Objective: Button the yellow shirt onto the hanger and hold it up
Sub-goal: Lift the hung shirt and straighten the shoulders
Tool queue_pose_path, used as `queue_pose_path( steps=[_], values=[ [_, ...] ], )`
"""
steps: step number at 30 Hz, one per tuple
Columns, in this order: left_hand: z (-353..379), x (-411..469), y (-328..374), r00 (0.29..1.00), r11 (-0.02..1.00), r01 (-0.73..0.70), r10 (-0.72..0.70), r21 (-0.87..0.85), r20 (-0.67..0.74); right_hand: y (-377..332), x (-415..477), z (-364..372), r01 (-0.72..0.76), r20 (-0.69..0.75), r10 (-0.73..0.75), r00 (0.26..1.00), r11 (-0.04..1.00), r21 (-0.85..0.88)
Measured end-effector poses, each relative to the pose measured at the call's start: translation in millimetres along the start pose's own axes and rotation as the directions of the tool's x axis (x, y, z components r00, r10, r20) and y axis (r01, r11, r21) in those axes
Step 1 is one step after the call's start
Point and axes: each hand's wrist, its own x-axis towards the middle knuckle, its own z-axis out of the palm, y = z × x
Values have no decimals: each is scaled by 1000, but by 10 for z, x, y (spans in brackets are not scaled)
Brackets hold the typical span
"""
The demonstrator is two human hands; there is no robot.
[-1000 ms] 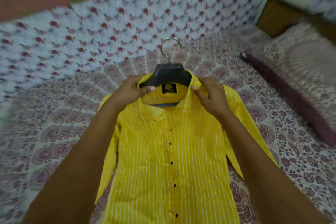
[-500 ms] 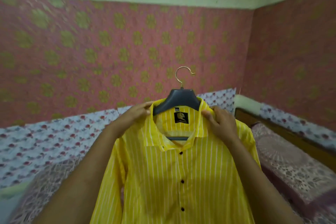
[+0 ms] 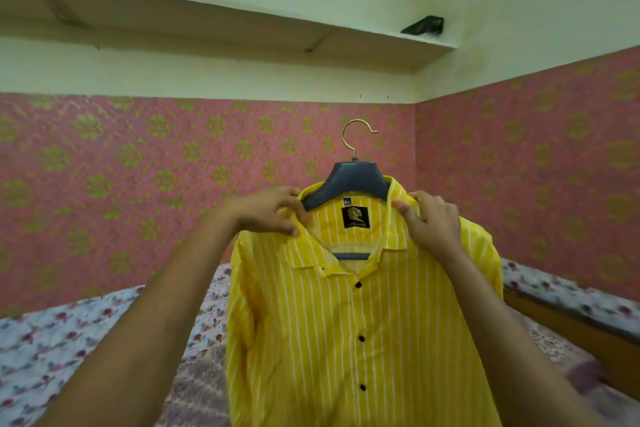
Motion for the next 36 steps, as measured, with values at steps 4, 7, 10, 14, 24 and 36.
queue_pose_path(
  steps=[4,7,10,14,24,36],
  values=[
    [27,46,180,993,993,-24,37,116,-112,77,-44,-139,-2,17,2,1000,1000,-20],
    [131,84,352,950,988,-119,83,-103,-300,141,-46,-177,-8,36,7,999,1000,2],
    [257,232,484,892,979,-140,59,-149,-448,175,-14,-176,-18,69,16,997,999,27],
    [418,374,553,804,994,-66,2,-85,-595,268,10,-186,-54,76,49,996,996,67],
    [302,296,409,933,856,-48,-145,-515,-328,413,76,-150,-58,110,38,993,981,184],
    [451,91,155,820,836,-71,-261,-544,-509,702,139,-214,-167,161,130,978,955,243]
  ],
)
